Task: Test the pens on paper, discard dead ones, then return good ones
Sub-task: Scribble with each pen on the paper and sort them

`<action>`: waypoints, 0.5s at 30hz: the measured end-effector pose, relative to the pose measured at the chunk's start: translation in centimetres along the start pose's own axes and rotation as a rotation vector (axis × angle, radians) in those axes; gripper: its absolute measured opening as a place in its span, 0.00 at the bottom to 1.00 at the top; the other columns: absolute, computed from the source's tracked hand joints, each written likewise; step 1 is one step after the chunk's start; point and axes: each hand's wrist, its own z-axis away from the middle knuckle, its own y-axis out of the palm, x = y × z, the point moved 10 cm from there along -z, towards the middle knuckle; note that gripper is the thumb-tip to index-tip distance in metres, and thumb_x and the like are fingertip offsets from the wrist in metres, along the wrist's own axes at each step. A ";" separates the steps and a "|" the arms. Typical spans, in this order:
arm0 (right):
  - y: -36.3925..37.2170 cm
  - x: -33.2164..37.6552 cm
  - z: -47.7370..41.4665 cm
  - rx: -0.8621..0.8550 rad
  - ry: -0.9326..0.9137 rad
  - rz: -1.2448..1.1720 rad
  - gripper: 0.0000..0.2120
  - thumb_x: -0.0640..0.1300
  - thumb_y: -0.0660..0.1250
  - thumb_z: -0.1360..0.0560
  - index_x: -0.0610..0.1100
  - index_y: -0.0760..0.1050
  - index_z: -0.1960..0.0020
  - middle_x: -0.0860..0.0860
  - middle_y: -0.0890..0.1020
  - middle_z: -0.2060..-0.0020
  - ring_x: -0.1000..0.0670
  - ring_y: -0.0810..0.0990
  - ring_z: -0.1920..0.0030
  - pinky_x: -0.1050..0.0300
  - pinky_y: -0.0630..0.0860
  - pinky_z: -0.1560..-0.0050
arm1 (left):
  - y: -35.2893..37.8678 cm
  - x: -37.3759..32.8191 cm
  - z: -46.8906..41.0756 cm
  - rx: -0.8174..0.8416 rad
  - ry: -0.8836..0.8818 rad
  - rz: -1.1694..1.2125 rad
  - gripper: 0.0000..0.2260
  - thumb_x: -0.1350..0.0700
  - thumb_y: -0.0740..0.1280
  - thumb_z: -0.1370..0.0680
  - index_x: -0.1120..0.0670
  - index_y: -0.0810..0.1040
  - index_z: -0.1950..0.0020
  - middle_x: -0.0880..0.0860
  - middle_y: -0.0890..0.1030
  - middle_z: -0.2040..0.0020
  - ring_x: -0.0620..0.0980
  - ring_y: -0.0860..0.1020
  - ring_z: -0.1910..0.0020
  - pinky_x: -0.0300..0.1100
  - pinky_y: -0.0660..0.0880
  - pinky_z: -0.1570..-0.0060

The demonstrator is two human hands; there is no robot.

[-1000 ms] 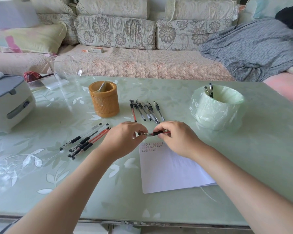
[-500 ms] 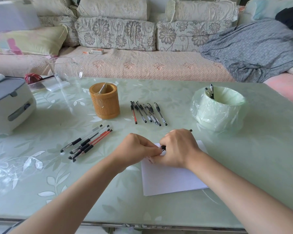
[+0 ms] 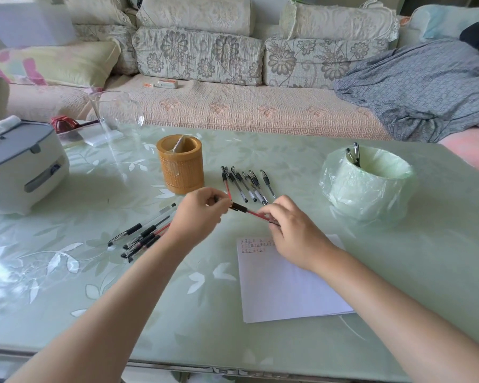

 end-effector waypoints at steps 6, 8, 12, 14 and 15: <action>-1.9 -2.1 -0.6 -0.138 0.132 0.080 0.10 0.37 0.69 0.27 0.47 0.82 0.48 0.52 0.74 0.59 0.50 0.77 0.61 0.56 0.74 0.56 | -0.6 0.6 -1.3 -0.062 0.098 -0.304 0.10 0.50 0.69 0.24 0.47 0.78 0.44 0.42 0.80 0.54 0.45 0.78 0.56 0.43 0.77 0.58; -3.0 -3.5 -0.9 -0.219 0.231 0.101 0.10 0.37 0.68 0.27 0.45 0.82 0.47 0.50 0.77 0.58 0.47 0.79 0.59 0.54 0.76 0.52 | -0.8 0.3 -1.1 -0.078 0.184 -0.621 0.13 0.50 0.68 0.24 0.46 0.75 0.39 0.42 0.78 0.48 0.46 0.75 0.48 0.44 0.76 0.56; -3.5 -6.7 -2.4 -0.266 0.416 0.147 0.09 0.37 0.66 0.27 0.40 0.82 0.48 0.43 0.82 0.54 0.43 0.81 0.50 0.50 0.76 0.46 | -0.2 1.5 -1.1 0.016 0.213 -0.880 0.19 0.44 0.66 0.23 0.44 0.73 0.33 0.49 0.72 0.37 0.51 0.67 0.35 0.47 0.71 0.43; -3.6 -7.7 -3.5 -0.275 0.472 0.162 0.09 0.35 0.65 0.28 0.33 0.80 0.51 0.38 0.83 0.55 0.38 0.80 0.49 0.46 0.77 0.48 | 0.7 1.9 -1.1 0.074 0.232 -0.899 0.21 0.41 0.64 0.23 0.43 0.72 0.31 0.48 0.71 0.36 0.51 0.65 0.34 0.47 0.67 0.39; -3.5 -8.1 -4.1 -0.277 0.493 0.159 0.09 0.34 0.65 0.28 0.31 0.79 0.51 0.36 0.83 0.56 0.36 0.80 0.50 0.44 0.77 0.49 | 1.0 2.1 -1.1 0.090 0.235 -0.898 0.21 0.40 0.63 0.23 0.43 0.71 0.31 0.48 0.71 0.36 0.51 0.65 0.34 0.46 0.66 0.38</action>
